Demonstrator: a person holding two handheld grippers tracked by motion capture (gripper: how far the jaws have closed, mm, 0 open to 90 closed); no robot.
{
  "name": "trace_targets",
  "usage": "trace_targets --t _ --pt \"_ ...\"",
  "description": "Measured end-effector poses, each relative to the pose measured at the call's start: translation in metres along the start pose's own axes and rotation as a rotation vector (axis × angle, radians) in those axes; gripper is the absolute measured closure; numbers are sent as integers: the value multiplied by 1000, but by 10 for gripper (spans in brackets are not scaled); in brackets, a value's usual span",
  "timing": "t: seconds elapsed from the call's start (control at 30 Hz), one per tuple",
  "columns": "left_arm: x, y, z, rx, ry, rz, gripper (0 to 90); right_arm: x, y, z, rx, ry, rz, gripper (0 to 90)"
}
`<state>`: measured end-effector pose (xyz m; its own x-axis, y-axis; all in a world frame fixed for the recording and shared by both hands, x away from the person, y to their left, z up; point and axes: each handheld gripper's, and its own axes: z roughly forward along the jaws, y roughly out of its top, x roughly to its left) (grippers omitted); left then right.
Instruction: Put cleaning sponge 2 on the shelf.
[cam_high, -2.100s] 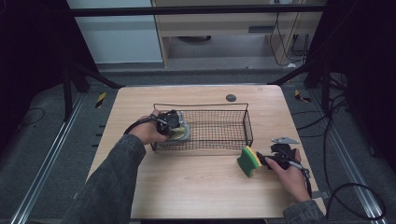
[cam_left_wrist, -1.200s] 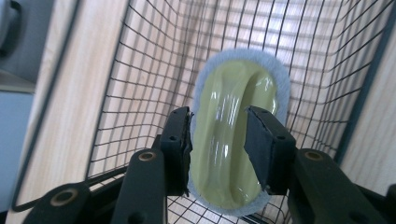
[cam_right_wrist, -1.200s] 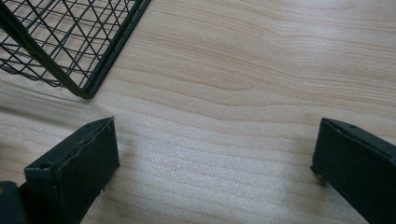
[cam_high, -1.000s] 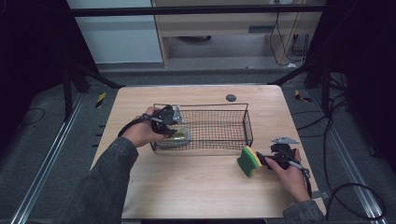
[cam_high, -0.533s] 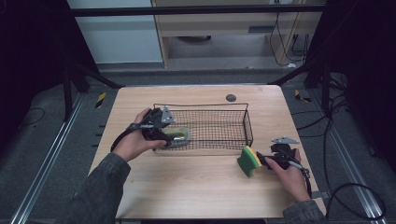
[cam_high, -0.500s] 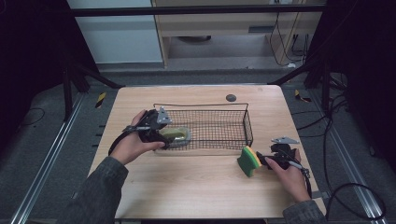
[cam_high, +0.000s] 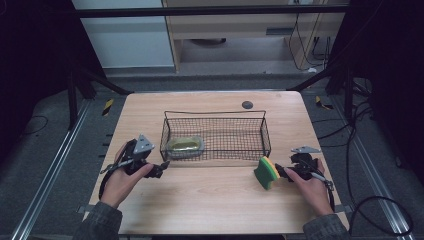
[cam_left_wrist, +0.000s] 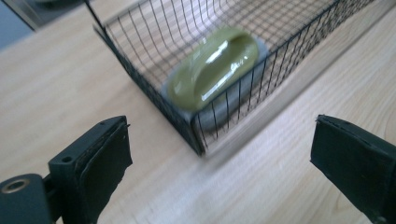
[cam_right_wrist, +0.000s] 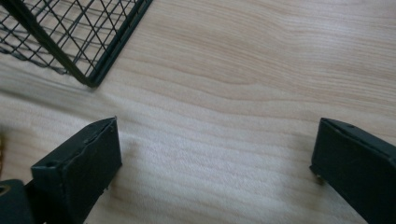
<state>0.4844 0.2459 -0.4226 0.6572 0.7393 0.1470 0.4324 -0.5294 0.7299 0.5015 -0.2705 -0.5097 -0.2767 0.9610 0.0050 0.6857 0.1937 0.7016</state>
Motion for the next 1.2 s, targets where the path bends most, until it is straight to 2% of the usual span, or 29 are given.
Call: trace_targets --t 0.1,0.13,0.17,0.2,0.27,0.33,0.43,0.57,0.6,0.63,0.7,0.73,0.77,0.8,0.83,0.87,0.97,1.2 --pt "3 -19 7 17 26 -17 44 -2 -1 -6 22 9 -10 80" --pt "3 -19 7 17 26 -17 48 -3 -1 -9 36 16 -5 97" --pt "5 -31 12 32 44 -32 48 -3 -2 -14 40 9 4 106" --pt "5 -31 12 32 44 -32 48 -3 -2 -14 40 9 4 106" --pt "6 -42 18 78 47 -44 45 -2 -4 -30 46 -4 8 154" --pt "6 -46 22 87 52 -57 46 1 -6 -42 44 -3 -11 174" --pt "6 -50 27 87 39 -77 47 7 -13 -64 63 -3 -29 232" --pt "8 -54 33 85 24 -123 45 15 -21 -84 75 38 -48 281" --pt "8 -54 33 85 24 -123 45 15 -21 -84 75 38 -48 281" --pt "9 -57 35 94 29 -129 45 23 -20 -95 73 75 -58 284" --pt "9 -57 36 93 28 -141 45 31 -17 -104 67 91 -75 281" --pt "10 -58 37 87 20 -161 45 31 -17 -104 67 91 -75 281" --pt "9 -59 39 89 20 -169 45 40 -13 -111 71 106 -105 244" --pt "9 -59 39 89 20 -169 45 40 -13 -111 71 106 -105 244" --pt "9 -60 41 101 22 -165 46 48 -7 -117 70 136 -109 214" --pt "9 -60 41 101 22 -165 44 48 -7 -117 70 136 -109 214" --pt "9 -62 43 103 22 -172 43 61 3 -123 69 145 -142 168" --pt "8 -64 49 126 18 -176 35 78 26 -124 81 163 -197 185"
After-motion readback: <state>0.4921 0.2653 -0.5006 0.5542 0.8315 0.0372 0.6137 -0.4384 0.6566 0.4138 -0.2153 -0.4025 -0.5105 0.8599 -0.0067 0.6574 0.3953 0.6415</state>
